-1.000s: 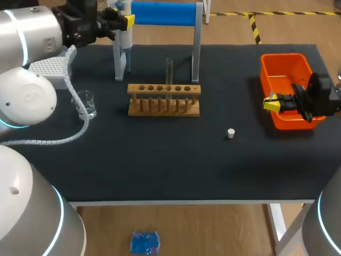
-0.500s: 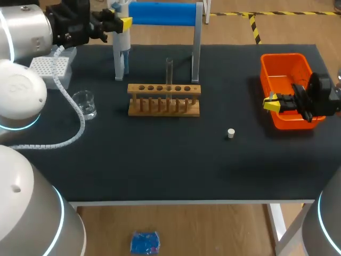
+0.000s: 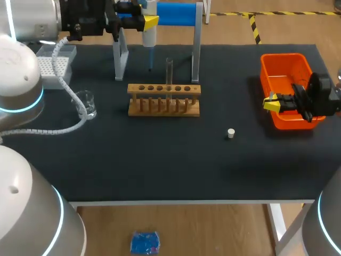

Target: Invert the test tube, pick up the pipette, mount the tip to pipette, aspirate from beaker and dispense into the tube, eject the tip, return the pipette, and cap with the stopper.

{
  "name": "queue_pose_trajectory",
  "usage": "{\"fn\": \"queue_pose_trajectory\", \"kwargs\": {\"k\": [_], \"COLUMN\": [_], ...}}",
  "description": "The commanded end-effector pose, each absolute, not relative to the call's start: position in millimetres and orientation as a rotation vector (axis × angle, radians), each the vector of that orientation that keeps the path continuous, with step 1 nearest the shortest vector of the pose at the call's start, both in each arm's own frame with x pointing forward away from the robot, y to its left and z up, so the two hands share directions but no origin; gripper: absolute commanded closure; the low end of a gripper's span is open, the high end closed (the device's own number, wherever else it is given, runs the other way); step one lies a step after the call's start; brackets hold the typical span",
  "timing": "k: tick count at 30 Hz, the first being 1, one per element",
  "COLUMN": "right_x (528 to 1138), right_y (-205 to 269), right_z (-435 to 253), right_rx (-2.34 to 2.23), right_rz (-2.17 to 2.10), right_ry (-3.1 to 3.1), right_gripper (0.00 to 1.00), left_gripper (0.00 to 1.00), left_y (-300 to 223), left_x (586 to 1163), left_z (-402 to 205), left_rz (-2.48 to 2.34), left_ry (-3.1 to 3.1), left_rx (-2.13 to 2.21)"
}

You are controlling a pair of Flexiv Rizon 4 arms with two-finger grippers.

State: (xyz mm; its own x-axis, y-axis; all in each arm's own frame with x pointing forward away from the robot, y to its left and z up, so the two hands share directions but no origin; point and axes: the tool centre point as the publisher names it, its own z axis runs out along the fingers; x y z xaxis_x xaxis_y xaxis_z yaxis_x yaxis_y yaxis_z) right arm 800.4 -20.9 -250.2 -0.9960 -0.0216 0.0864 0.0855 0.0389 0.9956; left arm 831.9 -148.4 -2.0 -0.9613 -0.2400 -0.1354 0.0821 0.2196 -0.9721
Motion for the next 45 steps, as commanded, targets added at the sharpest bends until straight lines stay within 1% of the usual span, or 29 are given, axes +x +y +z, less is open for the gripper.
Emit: {"fn": "queue_pose_trajectory", "kwargs": {"k": [1,13,23,45], "right_x": [800,800,800,800], "right_y": [-22,-22,-22,-22], "right_z": [-250,-250,-250,-250], "right_rx": [-0.066,-0.066,-0.066,-0.066], "right_rz": [-2.124,-2.124,-2.124,-2.124], "right_ry": [-2.208,-2.208,-2.208,-2.208], "right_gripper": [1.0,1.0,1.0,1.0], "left_gripper": [1.0,1.0,1.0,1.0], "left_y": [-157,-170,-168,-167], "left_x": [833,826,829,826], "left_z": [3,-17,-26,-39], "left_rz": [-1.893,-1.937,-1.972,-2.042], "left_ry": [2.361,2.398,2.388,2.425], "left_rx": [0.034,0.085,0.186,0.113]}}
